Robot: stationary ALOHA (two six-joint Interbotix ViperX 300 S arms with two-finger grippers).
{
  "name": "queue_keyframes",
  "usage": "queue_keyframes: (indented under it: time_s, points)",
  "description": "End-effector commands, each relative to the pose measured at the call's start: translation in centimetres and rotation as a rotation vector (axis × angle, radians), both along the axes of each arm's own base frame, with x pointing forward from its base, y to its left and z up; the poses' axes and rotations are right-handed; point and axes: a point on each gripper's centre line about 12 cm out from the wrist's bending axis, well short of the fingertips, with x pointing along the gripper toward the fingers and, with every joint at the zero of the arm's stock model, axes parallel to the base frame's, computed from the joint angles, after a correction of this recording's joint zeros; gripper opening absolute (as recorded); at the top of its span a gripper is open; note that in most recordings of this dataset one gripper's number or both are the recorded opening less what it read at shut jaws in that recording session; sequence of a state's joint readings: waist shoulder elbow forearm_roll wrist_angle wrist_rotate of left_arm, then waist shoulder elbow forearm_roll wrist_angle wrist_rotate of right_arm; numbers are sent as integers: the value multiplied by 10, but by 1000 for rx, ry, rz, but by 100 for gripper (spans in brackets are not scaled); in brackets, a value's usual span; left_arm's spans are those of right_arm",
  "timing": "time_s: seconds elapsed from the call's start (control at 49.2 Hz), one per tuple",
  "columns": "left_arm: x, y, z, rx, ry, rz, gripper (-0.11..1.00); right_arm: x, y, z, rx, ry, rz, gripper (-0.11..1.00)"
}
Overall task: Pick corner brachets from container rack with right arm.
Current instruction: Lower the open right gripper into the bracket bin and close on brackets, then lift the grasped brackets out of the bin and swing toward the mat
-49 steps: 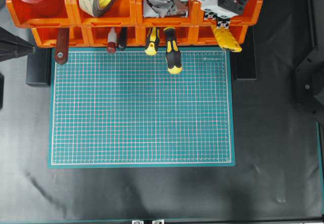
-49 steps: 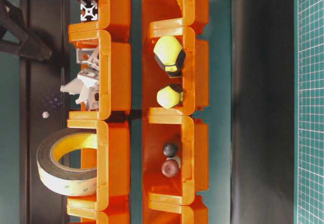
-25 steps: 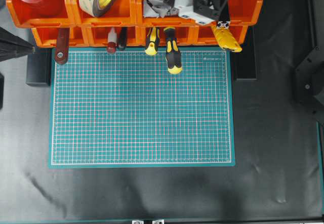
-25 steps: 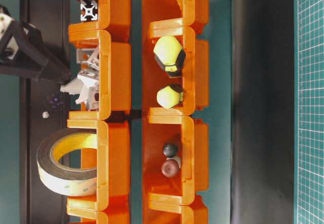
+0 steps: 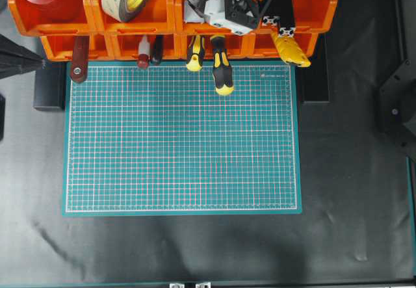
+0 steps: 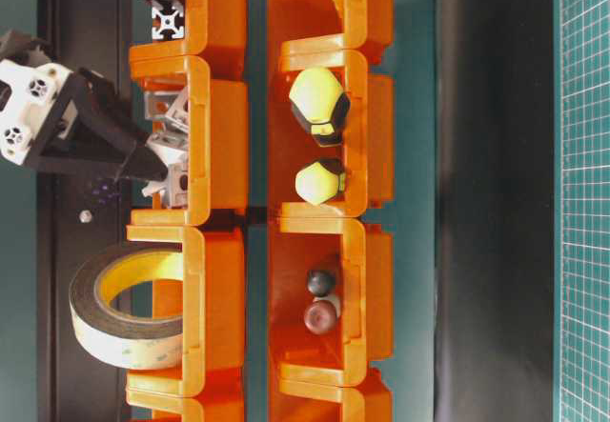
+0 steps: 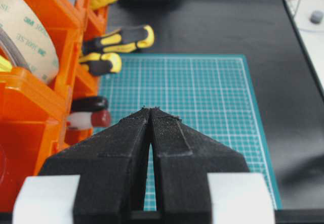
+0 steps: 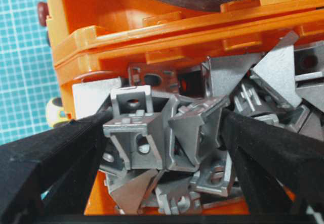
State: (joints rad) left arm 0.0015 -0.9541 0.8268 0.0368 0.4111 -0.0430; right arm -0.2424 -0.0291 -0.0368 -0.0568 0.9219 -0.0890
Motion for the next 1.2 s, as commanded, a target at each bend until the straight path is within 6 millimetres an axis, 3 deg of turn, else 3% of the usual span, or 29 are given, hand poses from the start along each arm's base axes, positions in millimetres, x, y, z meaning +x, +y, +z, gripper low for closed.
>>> queue_keyframes:
  time_s: [0.0, 0.081, 0.183, 0.427, 0.691, 1.016, 1.179]
  points:
    - [1, 0, 11, 0, -28, 2, 0, 0, -3, 10, -13, -28, -4, 85]
    - [0, 0, 12, 0, -29, 2, 0, -2, -3, 10, -11, -22, -4, 78]
    - [1, 0, 12, 2, -31, 2, 0, -4, 0, 10, -8, -10, 1, 60]
    - [0, 1, 12, 0, -32, 4, 0, -10, 2, 23, -15, -34, -1, 60]
    - [0, 0, 12, 0, -32, 2, 0, -17, 5, 37, -24, -67, 1, 49]
    - [0, 1, 12, 2, -32, 4, 0, -16, 7, 38, -28, -77, 7, 48]
    - [-1, 1, 13, 0, -34, 4, 0, -20, 10, 51, -47, -107, 14, 49]
